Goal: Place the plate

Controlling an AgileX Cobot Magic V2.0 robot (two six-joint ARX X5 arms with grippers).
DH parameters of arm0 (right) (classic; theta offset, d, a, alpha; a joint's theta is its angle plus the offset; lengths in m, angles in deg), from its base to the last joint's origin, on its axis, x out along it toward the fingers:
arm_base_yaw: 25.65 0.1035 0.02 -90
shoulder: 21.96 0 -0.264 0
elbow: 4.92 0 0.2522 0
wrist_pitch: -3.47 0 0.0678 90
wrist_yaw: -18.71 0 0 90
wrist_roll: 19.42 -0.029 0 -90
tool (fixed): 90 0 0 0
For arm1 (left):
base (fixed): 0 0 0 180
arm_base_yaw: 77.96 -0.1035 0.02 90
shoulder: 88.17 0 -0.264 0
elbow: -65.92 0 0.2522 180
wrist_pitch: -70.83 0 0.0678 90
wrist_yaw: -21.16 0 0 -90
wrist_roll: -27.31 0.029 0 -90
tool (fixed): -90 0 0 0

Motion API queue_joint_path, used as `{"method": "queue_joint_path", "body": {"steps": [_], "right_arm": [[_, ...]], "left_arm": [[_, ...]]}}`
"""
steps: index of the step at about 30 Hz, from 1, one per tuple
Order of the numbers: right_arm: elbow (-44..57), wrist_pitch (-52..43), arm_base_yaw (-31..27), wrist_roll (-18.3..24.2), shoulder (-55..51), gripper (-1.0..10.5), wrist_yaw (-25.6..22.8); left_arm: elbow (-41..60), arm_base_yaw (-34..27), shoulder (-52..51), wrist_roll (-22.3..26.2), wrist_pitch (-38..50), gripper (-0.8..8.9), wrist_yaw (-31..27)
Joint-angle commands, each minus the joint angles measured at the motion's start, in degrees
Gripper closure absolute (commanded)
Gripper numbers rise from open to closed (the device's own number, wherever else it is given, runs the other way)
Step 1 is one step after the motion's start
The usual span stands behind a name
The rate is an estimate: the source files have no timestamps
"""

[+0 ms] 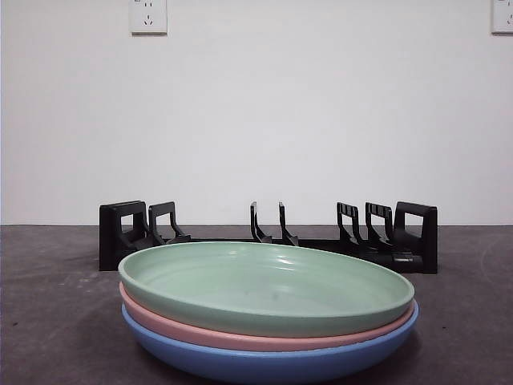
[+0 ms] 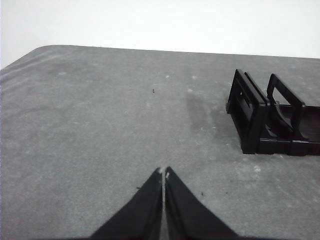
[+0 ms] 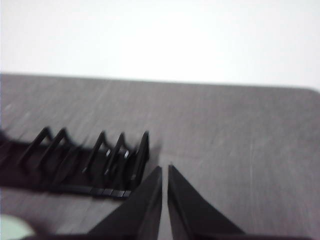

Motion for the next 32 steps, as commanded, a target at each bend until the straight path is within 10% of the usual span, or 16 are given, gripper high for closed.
{"method": "queue_joint_path", "body": {"steps": [1,14,32], "right_arm": [[8.5,-10.5,-1.9,2.8,-3.2,9.3,0.0],[31.7,-21.2,-8.2,3.2,-14.8,9.3,0.0],[38.4,-22.3,-9.1,3.2,-20.8,9.3,0.0]], "left_arm": [[1.1,0.0,-0.1,0.0,-0.3,8.07,0.0],[1.1,0.0,-0.1,0.0,-0.3,8.07,0.0],[1.1,0.0,-0.1,0.0,-0.3,8.07,0.0]]}}
